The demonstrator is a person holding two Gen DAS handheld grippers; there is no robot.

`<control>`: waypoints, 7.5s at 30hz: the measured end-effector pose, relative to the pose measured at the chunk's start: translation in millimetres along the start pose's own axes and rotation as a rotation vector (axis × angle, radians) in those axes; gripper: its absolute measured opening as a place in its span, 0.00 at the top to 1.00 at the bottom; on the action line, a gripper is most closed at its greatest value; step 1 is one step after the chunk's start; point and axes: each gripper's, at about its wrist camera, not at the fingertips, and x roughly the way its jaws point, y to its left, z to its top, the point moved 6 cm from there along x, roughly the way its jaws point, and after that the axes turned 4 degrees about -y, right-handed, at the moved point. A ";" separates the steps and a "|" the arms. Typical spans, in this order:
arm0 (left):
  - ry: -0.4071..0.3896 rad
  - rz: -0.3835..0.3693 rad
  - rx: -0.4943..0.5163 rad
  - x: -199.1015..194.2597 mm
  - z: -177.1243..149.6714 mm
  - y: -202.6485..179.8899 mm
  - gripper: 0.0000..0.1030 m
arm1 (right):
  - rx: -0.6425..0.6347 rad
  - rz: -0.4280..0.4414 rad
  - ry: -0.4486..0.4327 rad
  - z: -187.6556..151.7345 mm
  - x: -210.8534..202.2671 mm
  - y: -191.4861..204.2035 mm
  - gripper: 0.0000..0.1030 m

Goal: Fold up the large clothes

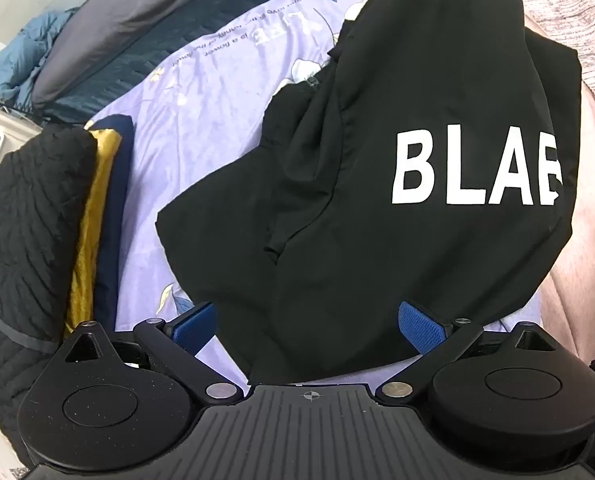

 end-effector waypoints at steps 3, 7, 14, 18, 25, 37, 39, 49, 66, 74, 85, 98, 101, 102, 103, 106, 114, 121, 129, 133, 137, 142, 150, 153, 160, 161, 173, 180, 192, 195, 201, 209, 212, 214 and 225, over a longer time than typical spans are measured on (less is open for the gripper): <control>0.011 0.000 0.002 0.1 -0.5 -0.7 0.00 | -0.008 -0.003 -0.004 1.0 -0.8 -0.8 0.02; -0.007 -0.001 -0.004 -0.1 0.5 -1.2 0.00 | -0.006 -0.003 -0.006 0.9 2.2 0.2 0.02; -0.016 -0.010 -0.009 1.9 2.1 1.9 0.00 | -0.008 0.001 -0.005 -0.8 1.1 -0.8 0.02; -0.015 -0.011 -0.010 3.1 1.6 1.6 0.00 | -0.003 -0.001 0.004 0.8 3.3 -0.6 0.02; 0.001 -0.007 -0.002 6.5 2.2 -0.8 0.00 | -0.007 0.003 0.004 1.7 5.0 0.2 0.02; 0.012 -0.011 -0.006 10.7 1.1 -1.6 0.00 | -0.008 0.010 0.046 1.3 10.4 1.7 0.02; 0.006 -0.011 -0.008 11.6 1.3 -1.2 0.00 | -0.006 0.014 0.043 1.3 10.9 1.5 0.02; 0.037 -0.017 -0.017 15.3 -2.1 2.4 0.00 | -0.009 0.021 0.038 3.0 14.9 3.9 0.02; 0.013 -0.022 -0.066 19.1 -2.3 13.8 0.00 | -0.032 0.010 0.037 4.9 21.9 11.1 0.02; -0.026 -0.013 -0.123 24.6 -4.7 30.8 0.00 | -0.029 0.034 0.013 9.1 24.2 18.8 0.02; -0.093 0.110 -0.346 30.2 -15.4 136.5 0.00 | 0.053 -0.075 -0.149 65.7 121.7 56.8 0.00; -0.177 -0.038 -0.213 56.5 27.9 128.2 0.00 | 0.314 -0.113 -0.257 25.7 101.4 -11.6 0.95; -0.225 -0.165 -0.179 60.2 65.6 109.8 0.00 | 0.339 -0.185 -0.293 -10.7 47.2 -39.4 0.95; -0.246 -0.201 -0.163 60.5 78.8 102.8 0.00 | 0.362 -0.220 -0.282 -26.9 32.0 -52.4 0.95; -0.272 -0.233 -0.145 60.3 91.8 95.0 0.00 | 0.404 -0.256 -0.248 -45.9 23.8 -65.4 0.95; -0.382 -0.316 -0.045 60.7 140.1 65.1 0.00 | 0.643 -0.303 -0.159 -108.5 15.4 -102.6 0.95; -0.450 -0.499 0.286 98.4 217.4 -38.2 0.00 | 1.050 -0.230 -0.255 -141.7 10.3 -113.4 0.13; -0.273 -0.687 0.096 146.5 248.1 -72.8 0.00 | 1.389 -0.092 -0.350 -167.9 28.7 -135.8 0.11; -0.202 -0.789 -0.008 164.5 251.4 -127.7 0.00 | 1.310 -0.004 -0.405 -119.5 77.0 -131.3 0.89; -0.232 -0.831 0.034 138.7 249.9 -132.8 0.38 | 1.159 -0.022 -0.495 -87.6 40.7 -121.2 0.92; -0.310 -0.947 -0.058 93.7 250.3 -105.3 0.48 | 0.953 -0.028 -0.608 -46.2 -15.7 -115.8 0.92; -0.496 -1.016 -0.125 5.7 238.4 -51.4 0.54 | 0.781 0.064 -0.720 -1.8 -82.2 -105.5 0.93; -0.912 -0.916 -0.207 -180.4 168.0 58.6 0.54 | 0.529 0.426 -0.962 37.5 -209.4 -68.8 0.94; -1.049 -0.876 -0.231 -244.8 136.3 80.0 0.54 | 0.435 0.540 -1.063 48.3 -255.6 -66.1 0.94; -1.269 -0.882 -0.257 -343.5 104.1 89.5 0.53 | 0.234 0.689 -1.251 95.7 -332.4 -64.0 0.94; -1.284 -0.876 -0.265 -349.2 104.1 89.5 0.53 | 0.214 0.682 -1.271 106.4 -333.0 -67.6 0.94; -0.851 -0.602 -0.467 -117.5 220.1 79.1 0.00 | 0.428 0.177 -0.933 208.0 -108.8 -138.6 0.46; -0.536 -0.524 -0.465 24.8 221.2 57.9 0.00 | 0.532 -0.122 -0.738 116.4 -19.8 -155.0 0.17; -0.475 -0.398 -0.413 27.7 148.0 101.5 0.00 | 0.750 -0.296 -0.595 -31.4 -42.6 -210.5 0.12; -0.432 -0.382 -0.450 35.6 124.0 108.0 0.00 | 0.748 -0.324 -0.555 -62.5 -47.4 -213.7 0.12; -0.320 -0.365 -0.518 58.3 67.4 94.6 0.00 | 0.654 -0.346 -0.441 -105.2 -31.7 -196.2 0.11; -0.192 -0.398 -0.481 69.8 3.0 42.2 0.00 | 0.374 -0.131 -0.294 -117.0 17.1 -98.3 0.12; -0.168 -0.406 -0.479 69.8 -7.0 31.1 0.00 | 0.341 -0.135 -0.238 -121.6 34.4 -83.6 0.19; -0.164 -0.410 -0.483 66.9 -8.6 27.4 0.00 | 0.311 -0.149 -0.266 -117.0 32.7 -78.9 0.19; -0.224 -0.414 -0.485 40.1 -5.8 18.6 0.00 | 0.249 0.120 -0.214 -57.2 98.1 -18.5 0.34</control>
